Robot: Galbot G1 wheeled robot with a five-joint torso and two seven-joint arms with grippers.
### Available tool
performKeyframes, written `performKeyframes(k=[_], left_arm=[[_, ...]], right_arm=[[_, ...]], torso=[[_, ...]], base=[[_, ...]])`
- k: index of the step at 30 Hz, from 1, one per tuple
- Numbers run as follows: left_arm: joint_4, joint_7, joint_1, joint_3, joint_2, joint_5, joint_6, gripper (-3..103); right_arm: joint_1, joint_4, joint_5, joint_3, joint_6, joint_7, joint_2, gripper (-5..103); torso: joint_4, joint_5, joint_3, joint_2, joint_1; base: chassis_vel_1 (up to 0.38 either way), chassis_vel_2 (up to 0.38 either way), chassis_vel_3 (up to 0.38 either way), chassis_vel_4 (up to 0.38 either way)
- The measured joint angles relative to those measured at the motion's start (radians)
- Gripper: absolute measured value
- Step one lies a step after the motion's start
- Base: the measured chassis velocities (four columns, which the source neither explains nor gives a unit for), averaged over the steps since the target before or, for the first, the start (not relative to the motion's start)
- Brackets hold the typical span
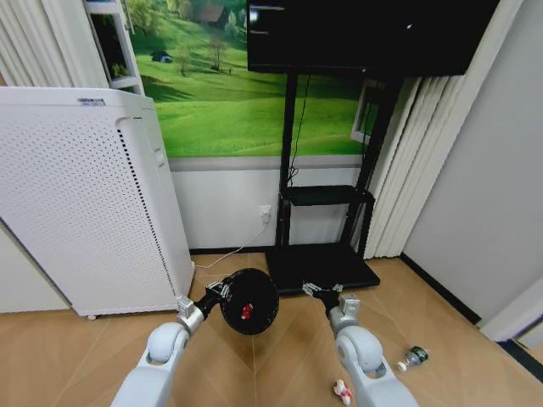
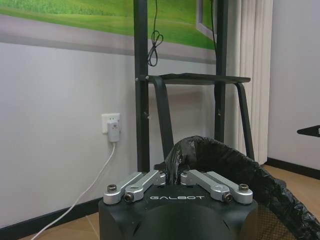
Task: Pick up the trash bin and place the garbage on the floor into it.
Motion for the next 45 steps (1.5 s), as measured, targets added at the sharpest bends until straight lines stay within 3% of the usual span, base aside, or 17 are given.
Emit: performKeyframes(k=[20, 27, 45], left_arm=[[-0.014, -0.010, 0.011, 0.001, -0.011, 0.010, 0.012, 7], [-0.005, -0.011, 0.011, 0.003, -0.014, 0.013, 0.012, 7], [0.005, -0.005, 0.000, -0.005, -0.004, 0.005, 0.012, 7]], right_arm=[[-0.027, -0.012, -0.004, -0.050, 0.031, -0.037, -0.017, 100], [-0.055, -0.027, -0.025, -0.069, 0.039, -0.051, -0.013, 100], [-0.057, -0.026, -0.039, -0.082, 0.033, -0.063, -0.003, 100]], torso=[[-0.0006, 0.0003, 0.000, 0.000, 0.000], [0.0005, -0.0002, 0.000, 0.000, 0.000], [0.0001, 0.0000, 0.000, 0.000, 0.000]], base=[[-0.208, -0.207, 0.203, 0.196], [0.007, -0.004, -0.024, -0.010], [0.061, -0.053, -0.060, 0.054]])
